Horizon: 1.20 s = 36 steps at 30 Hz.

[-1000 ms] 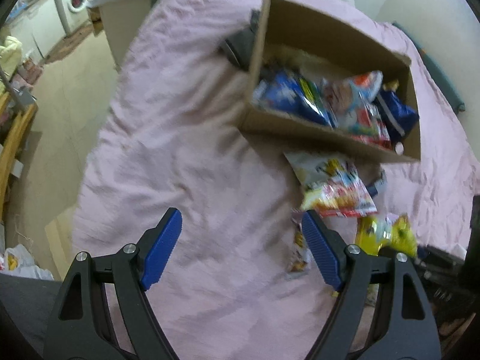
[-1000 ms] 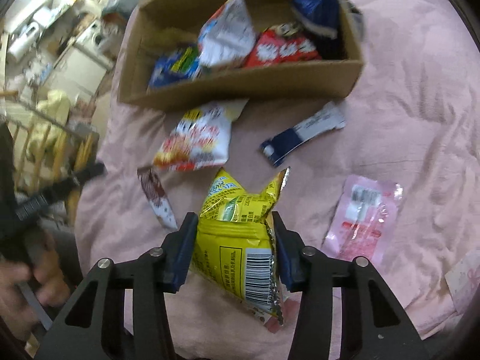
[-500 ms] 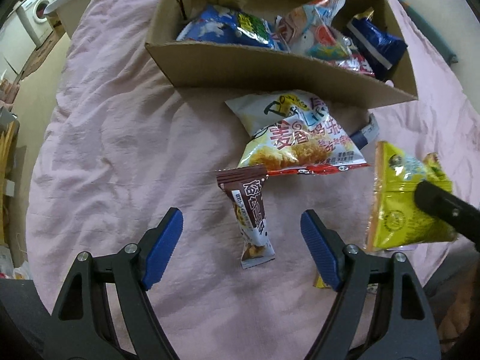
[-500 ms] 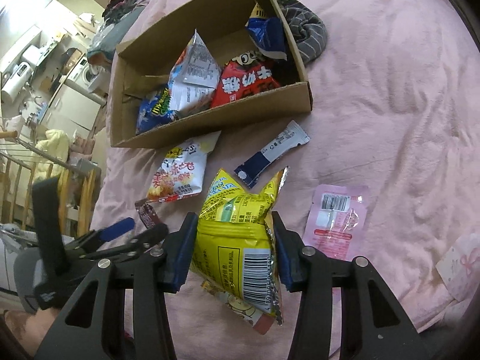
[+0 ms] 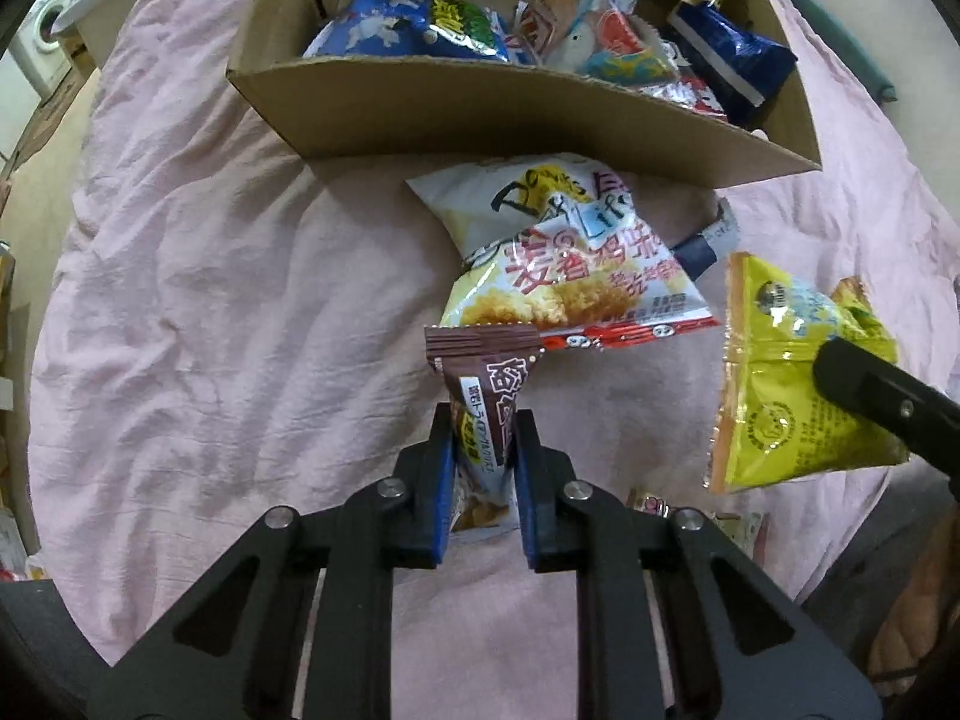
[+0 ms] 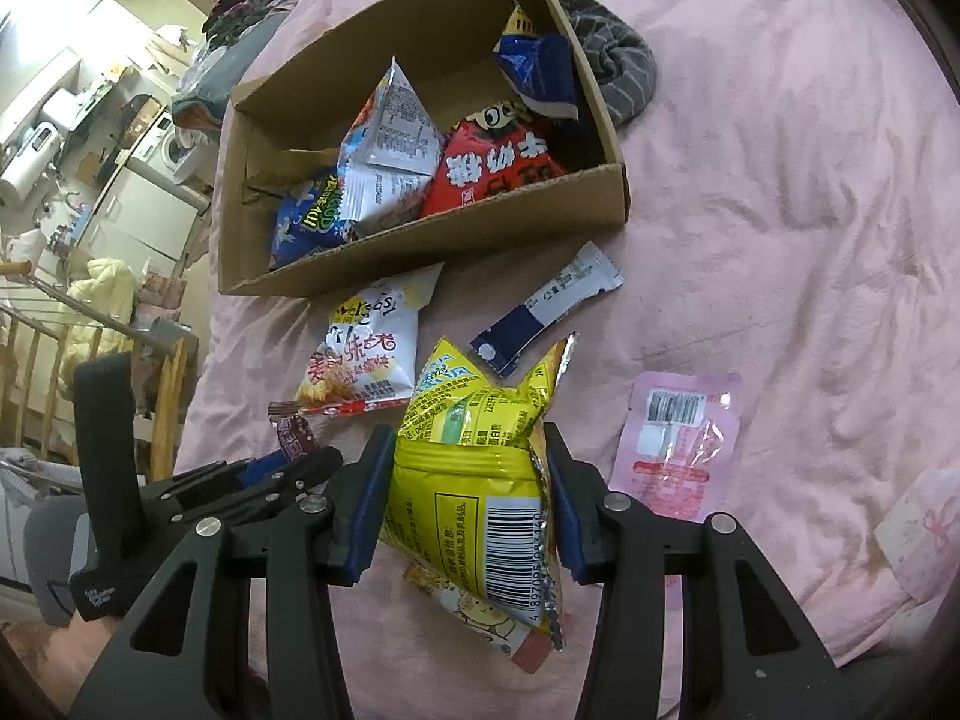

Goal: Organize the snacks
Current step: 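Carry both snacks into the box and open both tools to release them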

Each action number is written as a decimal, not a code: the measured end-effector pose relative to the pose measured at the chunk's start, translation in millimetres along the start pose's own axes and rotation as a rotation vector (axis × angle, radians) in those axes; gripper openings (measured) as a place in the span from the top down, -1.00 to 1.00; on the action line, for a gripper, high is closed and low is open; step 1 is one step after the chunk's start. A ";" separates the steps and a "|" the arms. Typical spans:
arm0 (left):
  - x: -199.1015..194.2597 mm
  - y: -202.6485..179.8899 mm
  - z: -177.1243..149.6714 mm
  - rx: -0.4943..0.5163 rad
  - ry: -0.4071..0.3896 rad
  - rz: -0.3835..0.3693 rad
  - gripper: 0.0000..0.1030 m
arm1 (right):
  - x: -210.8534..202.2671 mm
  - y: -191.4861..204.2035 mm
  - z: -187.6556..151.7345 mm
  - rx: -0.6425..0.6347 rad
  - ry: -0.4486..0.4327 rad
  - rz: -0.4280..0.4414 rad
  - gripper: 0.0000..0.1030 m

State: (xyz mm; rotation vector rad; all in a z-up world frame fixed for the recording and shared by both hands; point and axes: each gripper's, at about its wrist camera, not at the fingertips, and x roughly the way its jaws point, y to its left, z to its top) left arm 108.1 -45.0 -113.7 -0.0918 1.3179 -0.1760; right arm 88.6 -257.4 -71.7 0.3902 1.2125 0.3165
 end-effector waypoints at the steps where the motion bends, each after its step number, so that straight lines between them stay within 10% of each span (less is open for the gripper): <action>1: -2.3 1.0 -1.0 -0.002 -0.003 0.002 0.71 | 0.9 -1.0 0.1 0.005 0.003 0.001 0.05; 23: -63.3 28.5 -29.7 -0.070 -0.112 0.002 0.71 | -18.0 6.3 -3.4 0.010 -0.056 0.031 0.05; 36: -132.9 42.7 10.2 -0.098 -0.286 0.026 0.71 | -77.1 27.8 14.0 -0.035 -0.215 0.076 0.05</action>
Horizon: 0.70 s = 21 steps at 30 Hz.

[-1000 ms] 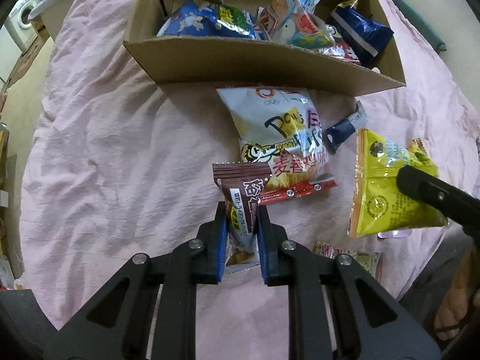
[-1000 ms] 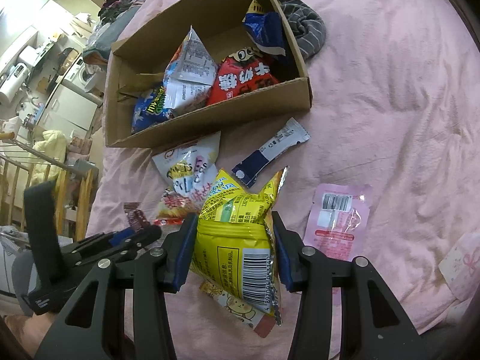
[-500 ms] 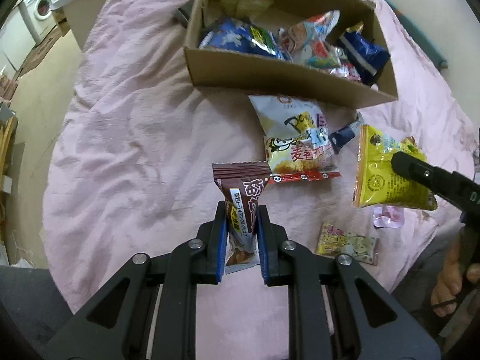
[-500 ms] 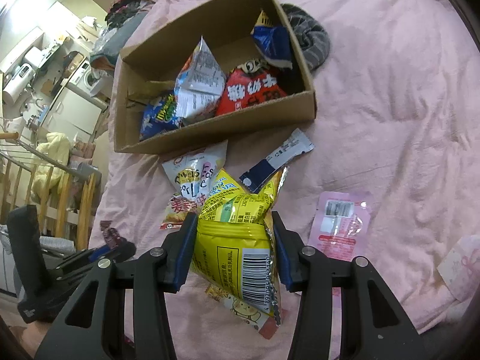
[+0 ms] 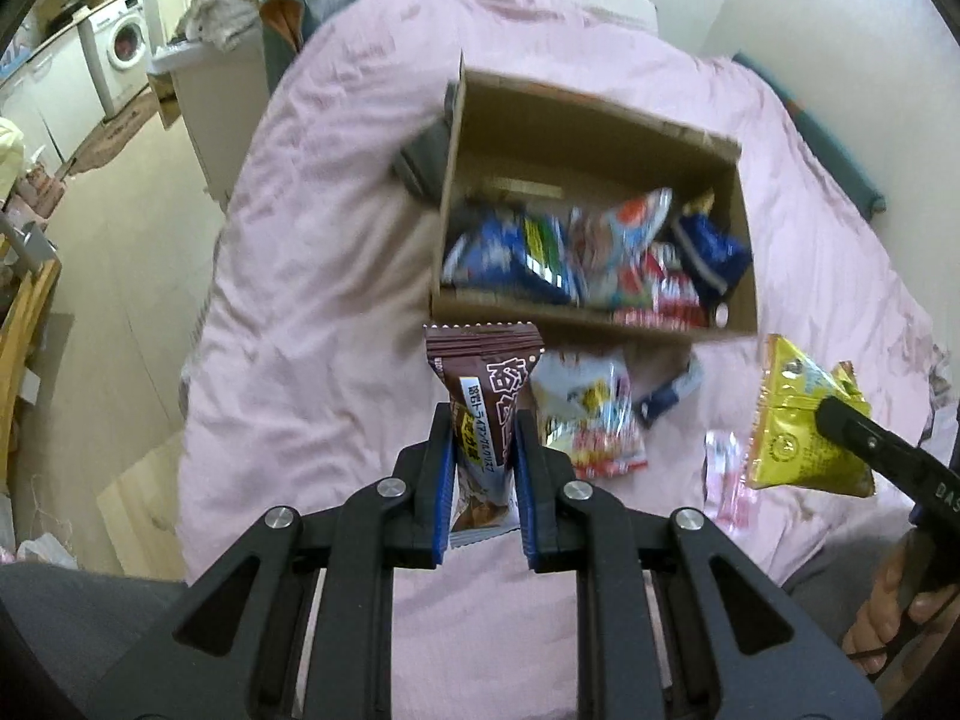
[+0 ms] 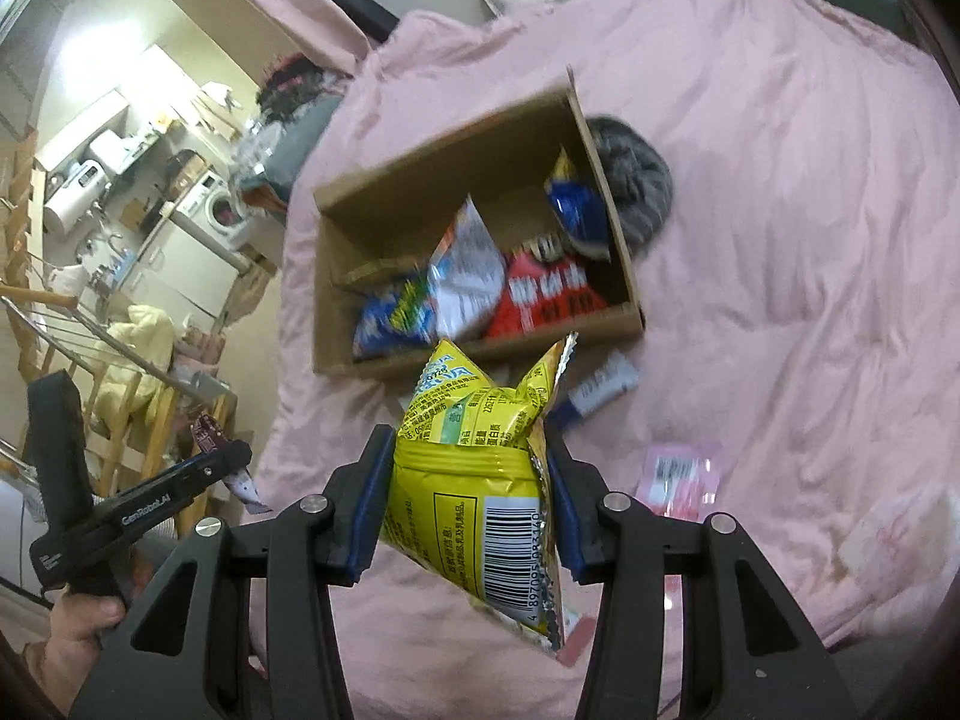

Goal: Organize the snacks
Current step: 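Carry both snacks into the box and open both tools to release them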

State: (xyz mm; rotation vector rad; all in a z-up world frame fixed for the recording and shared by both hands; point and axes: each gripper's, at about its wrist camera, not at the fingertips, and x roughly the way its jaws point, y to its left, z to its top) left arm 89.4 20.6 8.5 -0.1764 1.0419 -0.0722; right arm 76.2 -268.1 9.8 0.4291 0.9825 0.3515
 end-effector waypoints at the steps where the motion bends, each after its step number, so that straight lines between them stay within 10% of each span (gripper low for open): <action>1: -2.0 0.5 4.9 0.000 -0.011 0.001 0.71 | -2.8 2.1 5.3 -0.005 -0.014 0.005 0.05; 21: 32.4 -20.2 101.7 0.047 -0.082 0.018 0.71 | 27.8 -10.0 107.4 -0.003 -0.127 -0.013 0.05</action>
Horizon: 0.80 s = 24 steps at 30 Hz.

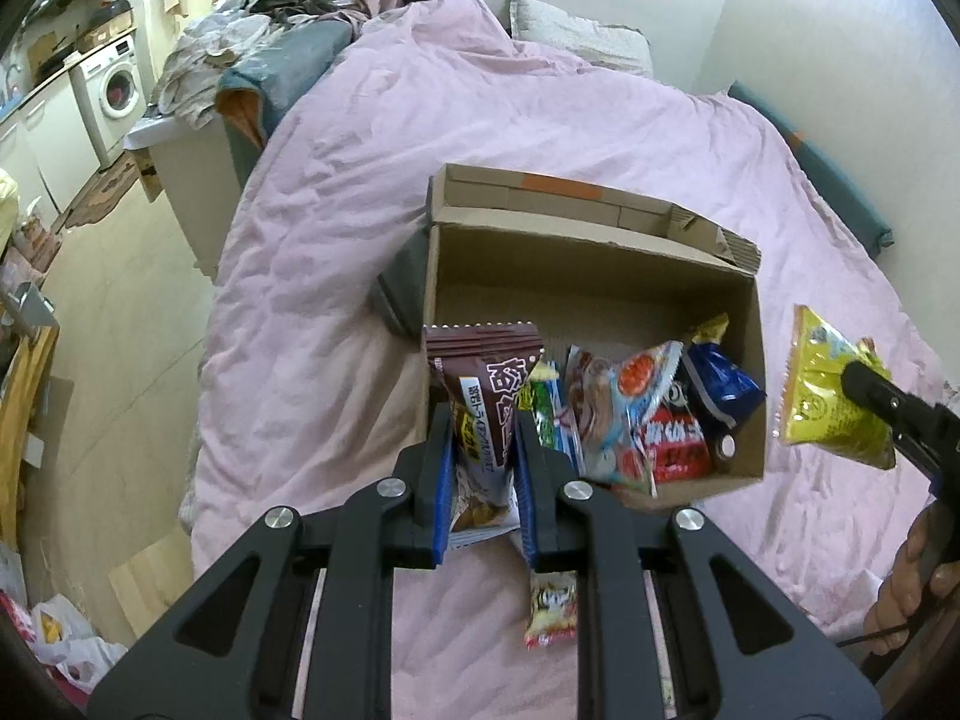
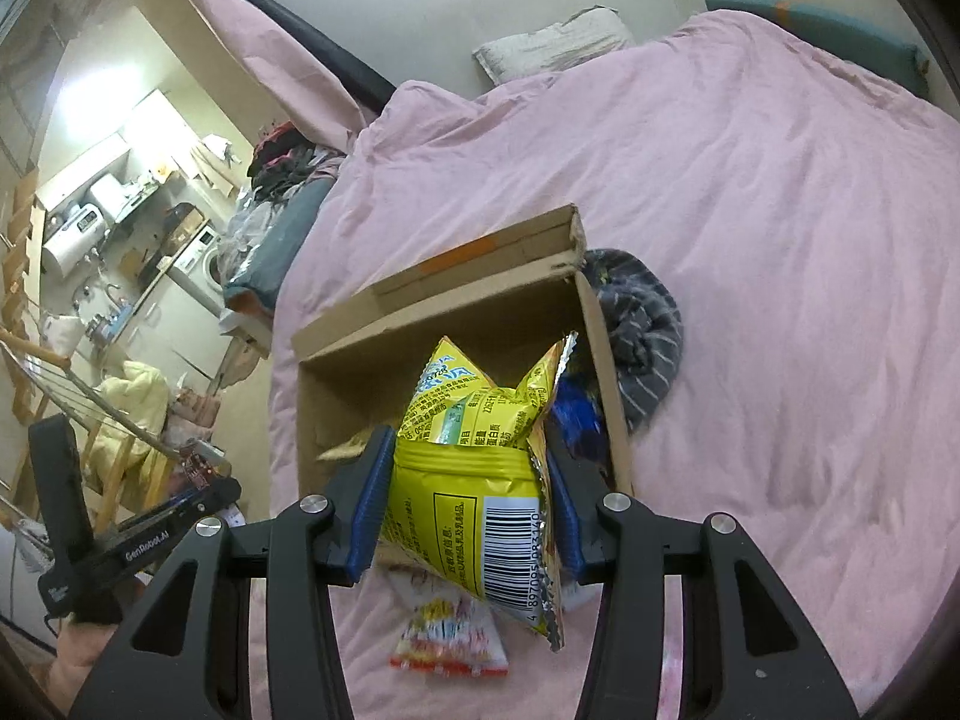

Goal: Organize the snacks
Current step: 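Carry both snacks into the box and open both tools to release them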

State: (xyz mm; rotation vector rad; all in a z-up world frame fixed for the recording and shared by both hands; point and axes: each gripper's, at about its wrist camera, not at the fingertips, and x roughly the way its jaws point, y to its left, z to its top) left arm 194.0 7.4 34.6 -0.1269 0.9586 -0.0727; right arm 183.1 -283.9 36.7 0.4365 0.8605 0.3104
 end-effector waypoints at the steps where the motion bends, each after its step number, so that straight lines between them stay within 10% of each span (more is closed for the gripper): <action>1: 6.4 -2.3 5.2 0.004 0.001 0.003 0.71 | 7.3 2.2 3.5 -0.003 0.007 0.005 0.05; 11: 54.1 -20.8 45.6 0.034 -0.058 0.007 0.71 | 87.9 17.6 20.6 -0.054 0.083 0.036 0.05; 19: 109.5 -18.7 41.0 0.022 0.060 0.001 0.71 | 132.6 11.7 7.5 -0.153 0.181 -0.120 0.05; 24: 113.2 -22.1 38.2 0.051 0.064 0.001 0.71 | 126.7 3.6 13.1 -0.108 0.159 -0.044 0.05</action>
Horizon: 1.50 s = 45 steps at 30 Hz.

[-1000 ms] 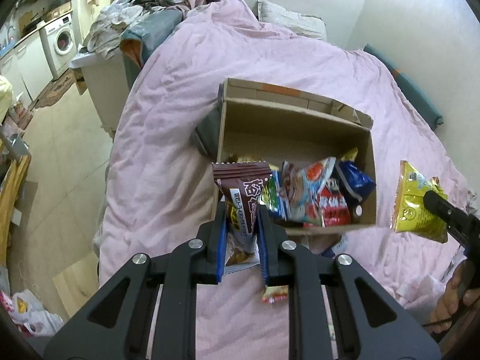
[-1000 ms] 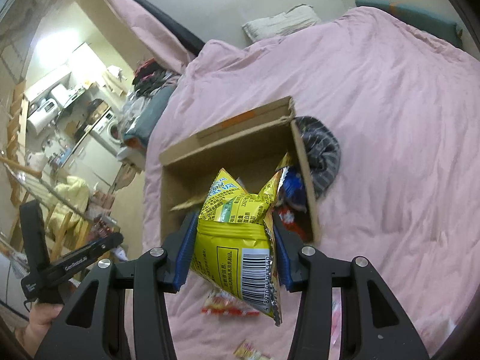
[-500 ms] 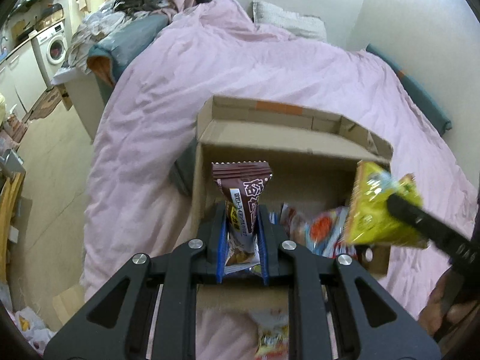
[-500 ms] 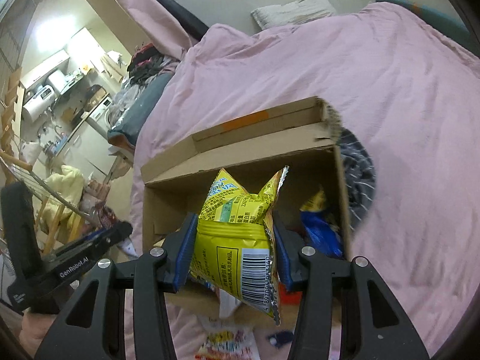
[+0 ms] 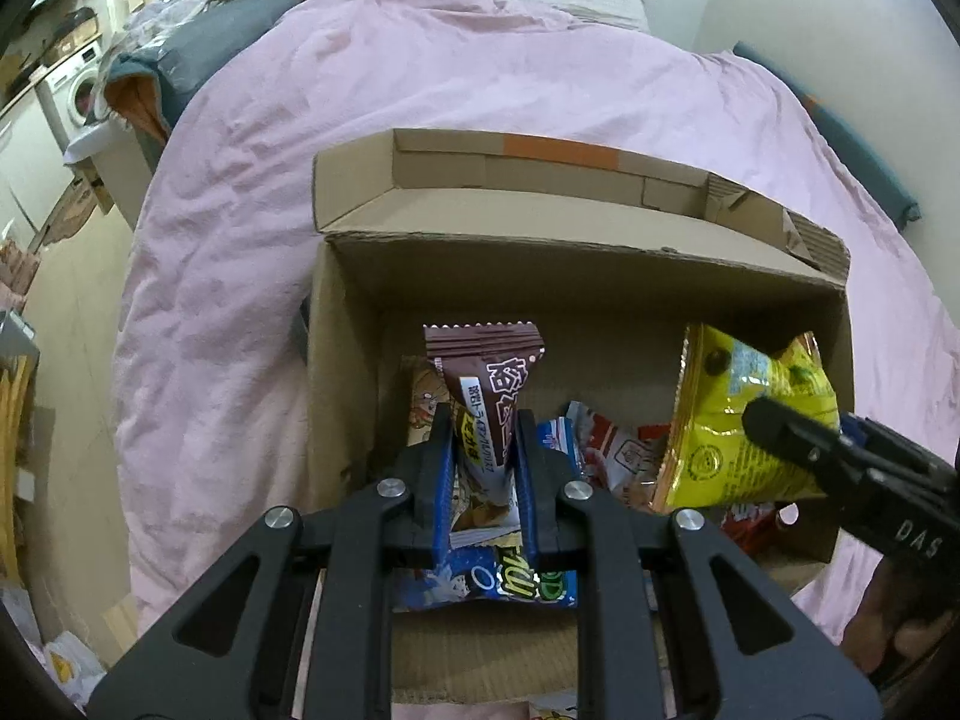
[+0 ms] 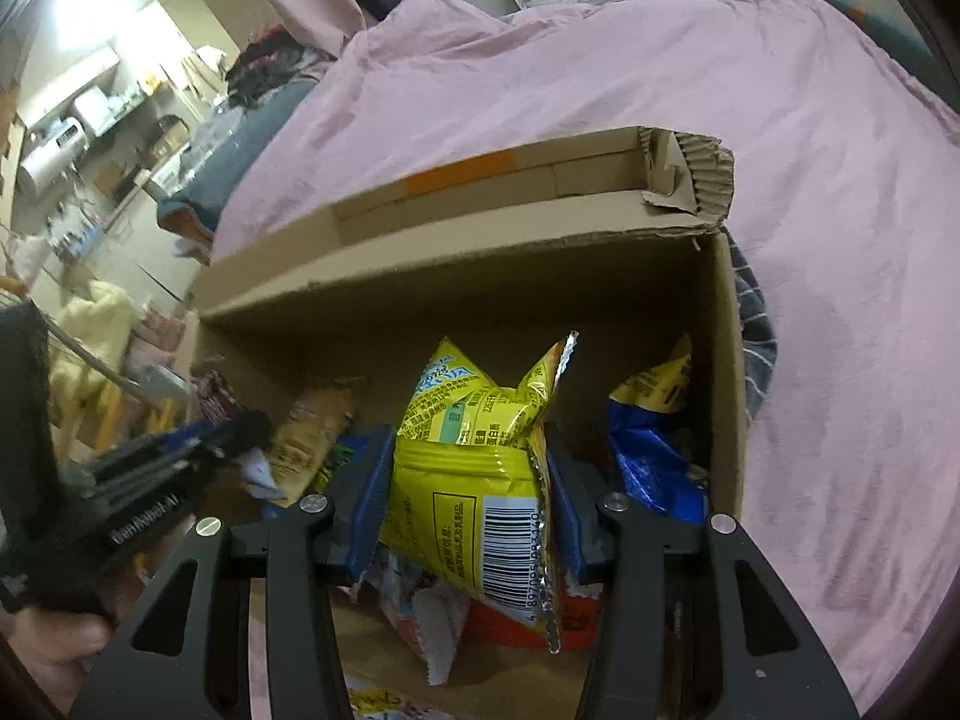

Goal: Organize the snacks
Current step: 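Carry both snacks into the box and open both tools to release them, then withdraw both tools from the box toward the remaining packets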

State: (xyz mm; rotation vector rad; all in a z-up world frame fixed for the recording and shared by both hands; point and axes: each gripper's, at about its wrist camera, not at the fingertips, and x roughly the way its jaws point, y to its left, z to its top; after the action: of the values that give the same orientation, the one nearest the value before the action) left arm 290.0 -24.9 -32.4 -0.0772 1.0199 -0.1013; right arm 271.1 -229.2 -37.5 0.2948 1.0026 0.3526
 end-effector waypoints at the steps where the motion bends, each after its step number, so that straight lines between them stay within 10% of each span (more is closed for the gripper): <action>1: -0.7 -0.9 0.0 -0.001 0.000 -0.005 0.71 | -1.0 -0.3 0.2 -0.001 -0.007 0.009 0.05; 12: -5.9 0.3 0.6 -0.024 -0.018 -0.043 0.69 | -7.7 -2.4 5.1 0.058 -0.067 0.117 -0.42; 19: -12.8 1.2 0.7 -0.046 -0.033 -0.064 -0.41 | -19.7 -8.1 3.8 0.059 -0.102 0.112 -0.57; 45: -59.9 16.1 -20.2 -0.098 -0.154 -0.016 -0.71 | -52.2 -5.7 -21.4 0.016 -0.125 0.038 -0.84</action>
State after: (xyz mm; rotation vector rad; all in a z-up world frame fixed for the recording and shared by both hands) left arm 242.5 -2.1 5.9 -0.1798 0.8704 -0.0595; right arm 228.0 -254.5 -10.7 0.3470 0.8779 0.3566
